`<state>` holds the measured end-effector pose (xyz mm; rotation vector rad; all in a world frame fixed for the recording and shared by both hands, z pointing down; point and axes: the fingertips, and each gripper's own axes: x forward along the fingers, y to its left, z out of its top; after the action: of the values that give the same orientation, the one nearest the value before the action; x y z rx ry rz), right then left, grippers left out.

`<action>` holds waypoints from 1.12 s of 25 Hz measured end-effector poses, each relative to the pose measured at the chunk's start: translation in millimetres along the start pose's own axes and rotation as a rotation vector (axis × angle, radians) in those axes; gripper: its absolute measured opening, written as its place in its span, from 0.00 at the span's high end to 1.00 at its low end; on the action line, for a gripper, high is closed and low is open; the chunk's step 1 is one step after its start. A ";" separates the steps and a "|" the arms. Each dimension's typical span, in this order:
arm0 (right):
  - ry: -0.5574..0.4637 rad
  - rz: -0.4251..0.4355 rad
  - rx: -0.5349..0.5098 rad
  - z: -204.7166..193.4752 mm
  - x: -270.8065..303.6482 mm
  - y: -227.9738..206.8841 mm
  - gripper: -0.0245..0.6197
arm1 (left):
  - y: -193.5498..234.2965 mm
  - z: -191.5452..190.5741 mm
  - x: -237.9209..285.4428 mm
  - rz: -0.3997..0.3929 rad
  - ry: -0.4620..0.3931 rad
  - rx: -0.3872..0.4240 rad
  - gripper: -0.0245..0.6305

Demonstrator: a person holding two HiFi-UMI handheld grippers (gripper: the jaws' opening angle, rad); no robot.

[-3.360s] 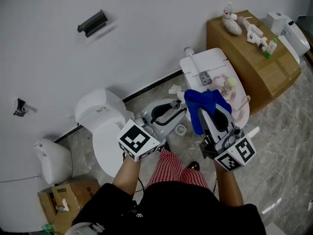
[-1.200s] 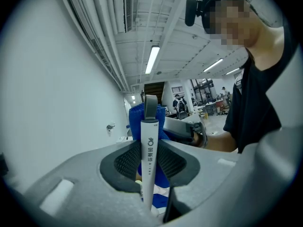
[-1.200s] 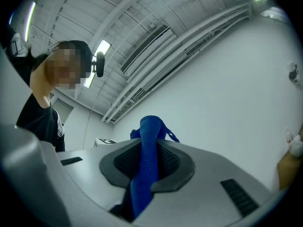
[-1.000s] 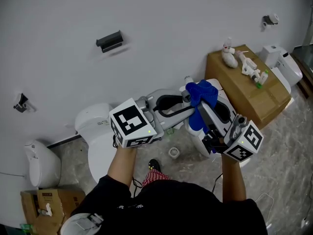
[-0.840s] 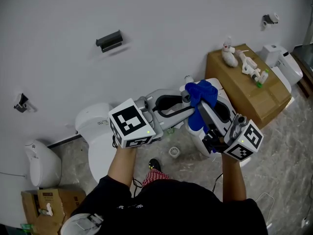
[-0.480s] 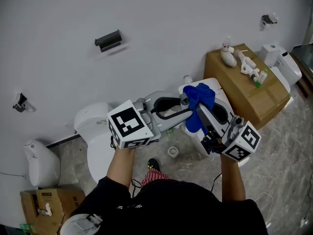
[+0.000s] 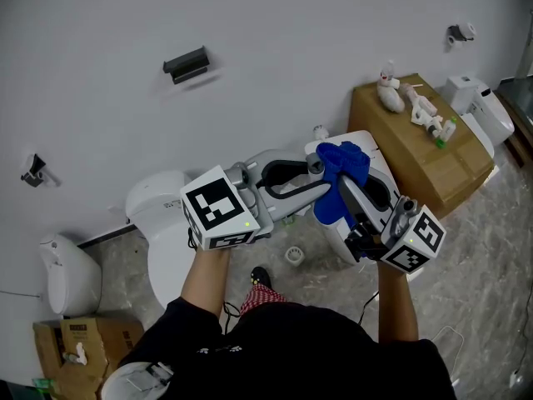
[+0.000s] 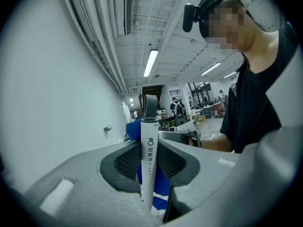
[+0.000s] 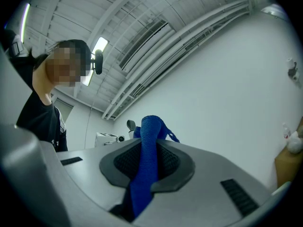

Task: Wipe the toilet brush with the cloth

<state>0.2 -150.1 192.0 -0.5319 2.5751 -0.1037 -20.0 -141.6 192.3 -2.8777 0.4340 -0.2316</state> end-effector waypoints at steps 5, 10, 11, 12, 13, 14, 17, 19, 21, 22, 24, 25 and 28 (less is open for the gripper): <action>-0.009 0.010 -0.014 -2.7 -0.8 -0.4 0.86 | 1.4 -0.5 -1.8 0.008 0.004 -0.007 0.81; 0.013 -0.010 0.010 -7.6 -4.1 -1.5 0.86 | -0.1 2.0 -3.1 0.006 -0.021 -0.026 0.81; 0.019 -0.010 0.004 -9.1 -4.8 -1.3 0.86 | -0.1 3.5 -4.2 0.004 -0.029 -0.034 0.81; 0.022 -0.009 0.002 -10.5 -5.5 -1.0 0.86 | -0.2 4.6 -5.1 0.003 -0.037 -0.041 0.81; 0.025 -0.010 0.007 -12.0 -6.1 -0.7 0.86 | -0.5 5.0 -5.6 0.001 -0.043 -0.047 0.81; 0.027 -0.012 0.013 -13.7 -6.9 -0.2 0.86 | -1.3 4.8 -5.8 0.000 -0.046 -0.051 0.81; 0.033 -0.012 0.021 -17.4 -8.5 1.9 0.86 | -4.8 4.6 -6.3 -0.001 -0.048 -0.050 0.81; 0.036 -0.013 0.021 -17.5 -8.7 2.3 0.86 | -5.5 5.9 -6.1 0.001 -0.044 -0.042 0.81; 0.041 -0.015 0.018 -17.4 -8.9 2.7 0.86 | -6.1 7.7 -5.9 0.002 -0.040 -0.036 0.81; 0.043 -0.014 0.015 -17.6 -8.8 2.9 0.86 | -6.4 8.6 -6.0 0.002 -0.039 -0.034 0.81; 0.034 -0.004 0.003 -17.3 -8.6 4.2 0.86 | -7.5 9.8 -6.6 0.002 -0.042 -0.033 0.81; 0.027 0.003 -0.004 -17.0 -8.8 5.0 0.86 | -8.3 10.2 -6.8 0.001 -0.044 -0.033 0.81; 0.044 -0.008 0.012 -21.5 -9.9 5.1 0.86 | -9.7 12.7 -7.2 -0.003 -0.052 -0.034 0.81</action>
<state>-4.3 -142.1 214.4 -0.5412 2.6139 -0.1349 -21.8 -127.9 181.5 -2.9102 0.4284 -0.1514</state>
